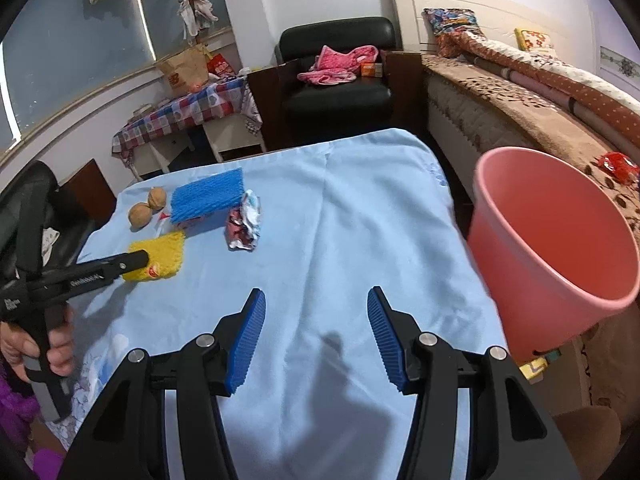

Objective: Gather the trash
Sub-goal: 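Grasp the yellow foam net with the left tool while the right tool grasps the red-white wrapper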

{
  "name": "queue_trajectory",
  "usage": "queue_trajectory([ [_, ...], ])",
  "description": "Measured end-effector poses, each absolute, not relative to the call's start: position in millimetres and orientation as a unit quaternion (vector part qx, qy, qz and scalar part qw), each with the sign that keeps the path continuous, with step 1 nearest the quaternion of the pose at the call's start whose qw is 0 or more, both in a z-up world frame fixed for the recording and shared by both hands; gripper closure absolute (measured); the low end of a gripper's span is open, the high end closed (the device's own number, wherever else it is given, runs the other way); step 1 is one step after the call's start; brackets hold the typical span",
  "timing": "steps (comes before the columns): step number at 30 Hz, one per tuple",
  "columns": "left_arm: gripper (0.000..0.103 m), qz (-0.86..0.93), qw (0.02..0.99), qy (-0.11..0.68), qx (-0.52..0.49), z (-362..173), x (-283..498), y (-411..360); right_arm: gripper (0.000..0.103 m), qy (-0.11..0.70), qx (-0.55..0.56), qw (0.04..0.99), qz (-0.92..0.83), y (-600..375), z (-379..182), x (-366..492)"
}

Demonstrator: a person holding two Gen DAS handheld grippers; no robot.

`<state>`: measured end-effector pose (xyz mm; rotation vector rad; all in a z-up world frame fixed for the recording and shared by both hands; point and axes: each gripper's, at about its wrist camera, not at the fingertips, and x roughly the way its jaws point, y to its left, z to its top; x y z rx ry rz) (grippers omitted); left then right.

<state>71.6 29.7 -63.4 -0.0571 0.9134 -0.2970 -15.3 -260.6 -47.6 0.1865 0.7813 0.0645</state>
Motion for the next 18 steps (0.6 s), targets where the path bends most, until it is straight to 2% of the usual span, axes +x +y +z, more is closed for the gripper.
queue_trajectory([
  [2,0.054,-0.146,0.889,0.434,-0.023,-63.8,69.9,27.3,0.05,0.383,0.095,0.918,0.043,-257.1,-46.5,-7.9],
  [5,0.082,-0.153,0.891,0.428,-0.013,-63.5,66.3,23.6,0.05,0.386,0.102,0.915,0.065,-249.6,-45.9,4.6],
  [6,0.089,-0.153,0.892,0.426,-0.013,-63.0,65.0,23.6,0.05,0.386,0.104,0.914,0.073,-246.5,-45.2,9.8],
  [7,0.091,-0.155,0.892,0.424,-0.016,-62.1,63.8,24.2,0.05,0.387,0.106,0.913,0.079,-243.6,-44.8,14.1],
  [18,0.094,-0.17,0.887,0.426,-0.049,-57.9,57.1,31.2,0.05,0.403,0.098,0.905,0.095,-223.6,-55.9,75.1],
])
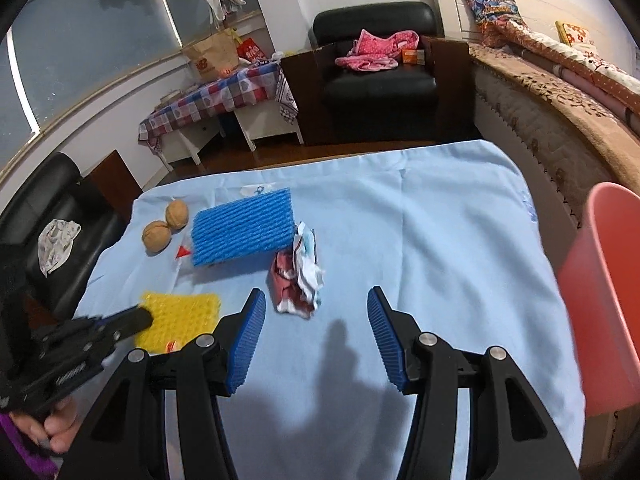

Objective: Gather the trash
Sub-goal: 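Grasp the yellow foam net with the left tool while the right tool grasps the red-white wrapper, then carry the yellow net and red-white wrapper over the pink bucket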

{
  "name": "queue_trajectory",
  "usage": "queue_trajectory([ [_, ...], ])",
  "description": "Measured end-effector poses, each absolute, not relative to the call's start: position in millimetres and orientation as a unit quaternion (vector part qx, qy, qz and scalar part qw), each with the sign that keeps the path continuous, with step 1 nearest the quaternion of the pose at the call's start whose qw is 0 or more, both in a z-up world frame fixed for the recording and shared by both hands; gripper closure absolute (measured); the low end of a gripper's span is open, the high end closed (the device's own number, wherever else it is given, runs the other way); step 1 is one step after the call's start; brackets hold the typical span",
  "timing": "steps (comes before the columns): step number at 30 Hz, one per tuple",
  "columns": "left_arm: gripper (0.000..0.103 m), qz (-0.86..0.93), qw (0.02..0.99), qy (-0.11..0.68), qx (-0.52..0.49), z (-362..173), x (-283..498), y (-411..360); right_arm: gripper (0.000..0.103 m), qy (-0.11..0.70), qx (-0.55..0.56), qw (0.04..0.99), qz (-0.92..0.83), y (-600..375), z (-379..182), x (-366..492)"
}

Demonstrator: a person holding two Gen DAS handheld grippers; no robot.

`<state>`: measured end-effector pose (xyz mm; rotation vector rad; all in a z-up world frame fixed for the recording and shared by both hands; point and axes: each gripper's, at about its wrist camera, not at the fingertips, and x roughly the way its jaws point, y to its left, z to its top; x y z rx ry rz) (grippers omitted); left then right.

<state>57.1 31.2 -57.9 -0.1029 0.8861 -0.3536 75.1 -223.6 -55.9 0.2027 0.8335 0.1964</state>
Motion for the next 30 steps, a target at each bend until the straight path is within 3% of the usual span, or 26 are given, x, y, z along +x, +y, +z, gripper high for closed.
queue_trajectory([
  [3,0.094,-0.172,0.885,0.429,-0.053,-58.7,56.5,30.8,0.053,0.416,0.105,0.898,0.099,-220.4,-64.8,88.8],
  [8,0.094,-0.174,0.883,0.431,-0.058,-59.7,55.7,29.8,0.082,0.438,0.096,0.888,0.098,-214.3,-79.9,105.3],
  [11,0.094,-0.176,0.883,0.431,-0.057,-58.8,54.6,28.5,0.095,0.443,0.097,0.886,0.098,-214.2,-84.1,108.0],
  [30,0.094,-0.182,0.89,0.415,-0.051,-37.4,49.0,10.3,0.098,0.422,0.119,0.895,0.079,-249.5,-58.4,53.9],
])
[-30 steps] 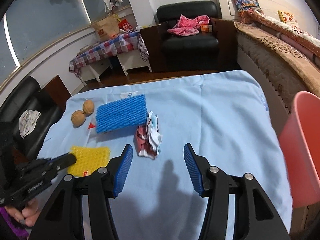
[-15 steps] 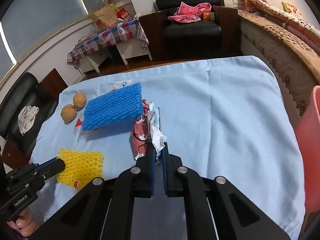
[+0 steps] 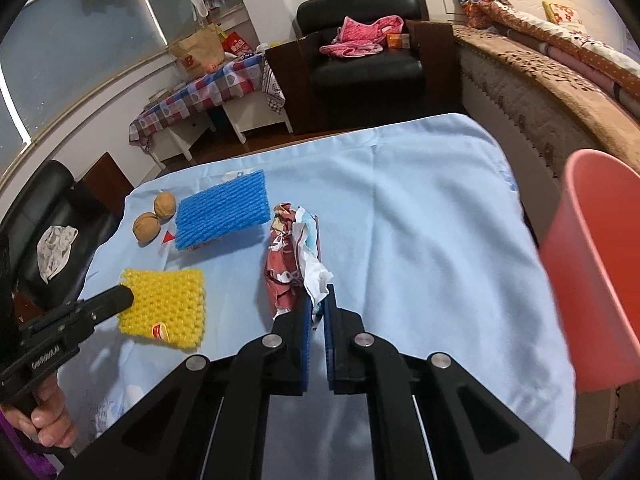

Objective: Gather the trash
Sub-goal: 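Carry the yellow net and red-white wrapper over the pink bucket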

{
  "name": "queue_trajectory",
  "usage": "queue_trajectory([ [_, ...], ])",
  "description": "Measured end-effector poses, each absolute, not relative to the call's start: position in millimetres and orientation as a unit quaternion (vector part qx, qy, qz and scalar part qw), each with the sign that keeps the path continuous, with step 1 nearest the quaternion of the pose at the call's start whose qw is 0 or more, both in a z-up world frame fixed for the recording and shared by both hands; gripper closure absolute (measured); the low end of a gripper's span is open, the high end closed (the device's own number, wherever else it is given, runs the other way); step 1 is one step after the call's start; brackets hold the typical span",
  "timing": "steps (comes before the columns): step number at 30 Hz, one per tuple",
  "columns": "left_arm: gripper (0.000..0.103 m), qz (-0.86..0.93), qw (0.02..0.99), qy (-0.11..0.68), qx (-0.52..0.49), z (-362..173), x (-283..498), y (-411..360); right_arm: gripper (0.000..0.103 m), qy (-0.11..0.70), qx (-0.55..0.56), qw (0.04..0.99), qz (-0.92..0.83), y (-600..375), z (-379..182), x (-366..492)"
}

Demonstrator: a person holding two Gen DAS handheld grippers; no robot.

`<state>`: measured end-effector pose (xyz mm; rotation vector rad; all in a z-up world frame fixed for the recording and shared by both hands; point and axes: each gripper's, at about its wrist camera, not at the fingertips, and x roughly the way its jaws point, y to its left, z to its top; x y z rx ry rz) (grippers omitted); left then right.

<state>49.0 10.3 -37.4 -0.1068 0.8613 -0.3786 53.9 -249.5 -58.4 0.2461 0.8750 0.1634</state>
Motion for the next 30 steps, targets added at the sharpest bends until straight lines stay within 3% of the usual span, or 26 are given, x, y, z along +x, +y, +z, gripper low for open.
queue_trajectory([
  [30,0.094,-0.199,0.892,0.406,-0.013,-14.0,44.4,-47.2,0.098,0.381,0.145,0.911,0.054,-294.6,-42.0,12.0],
])
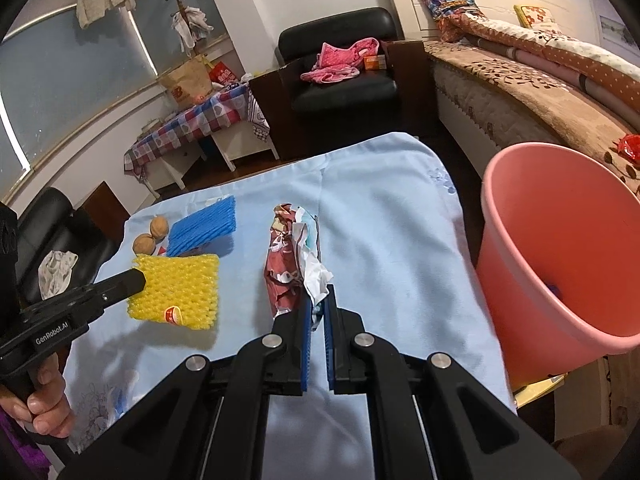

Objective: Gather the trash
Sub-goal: 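Carry the yellow net and red-white wrapper over the pink bucket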

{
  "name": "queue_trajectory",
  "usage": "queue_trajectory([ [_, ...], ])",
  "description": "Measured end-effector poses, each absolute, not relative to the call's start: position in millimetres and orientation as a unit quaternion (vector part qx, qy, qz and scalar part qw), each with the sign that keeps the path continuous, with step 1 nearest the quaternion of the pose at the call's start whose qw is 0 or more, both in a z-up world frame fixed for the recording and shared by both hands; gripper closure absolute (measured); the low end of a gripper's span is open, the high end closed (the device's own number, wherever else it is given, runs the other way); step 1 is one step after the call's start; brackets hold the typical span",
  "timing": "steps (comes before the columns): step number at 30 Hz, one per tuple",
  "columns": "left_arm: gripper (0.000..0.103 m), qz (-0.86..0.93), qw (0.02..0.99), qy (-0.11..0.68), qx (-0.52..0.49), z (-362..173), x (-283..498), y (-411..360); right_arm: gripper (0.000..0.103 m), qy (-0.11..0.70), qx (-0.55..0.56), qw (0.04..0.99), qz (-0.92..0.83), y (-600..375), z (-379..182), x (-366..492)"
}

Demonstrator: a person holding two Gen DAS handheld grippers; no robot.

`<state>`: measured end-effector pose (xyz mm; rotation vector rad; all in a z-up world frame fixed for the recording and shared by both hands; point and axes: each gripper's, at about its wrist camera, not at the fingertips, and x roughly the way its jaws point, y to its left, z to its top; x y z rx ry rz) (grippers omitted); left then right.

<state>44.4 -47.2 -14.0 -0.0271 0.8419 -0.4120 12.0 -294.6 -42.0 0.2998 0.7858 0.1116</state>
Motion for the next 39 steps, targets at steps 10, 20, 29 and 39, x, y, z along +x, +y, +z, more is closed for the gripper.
queue_trajectory([
  [10,0.094,-0.212,0.891,0.402,0.006,-8.2,45.2,-75.3,0.098,0.369,0.16,0.915,0.039,-316.2,-41.1,5.4],
  [20,0.094,-0.239,0.889,0.389,0.022,2.3,49.2,-120.3,0.098,0.343,0.174,0.923,-0.01,-359.6,-33.5,-4.2],
  [29,0.094,-0.28,0.888,0.365,0.03,21.1,55.8,-179.2,0.098,0.307,0.173,0.932,-0.084,-416.0,-21.2,-20.4],
  [39,0.094,-0.332,0.884,0.327,0.042,43.6,55.6,-254.0,0.098,0.288,0.193,0.926,-0.147,-474.9,-18.9,-26.0],
])
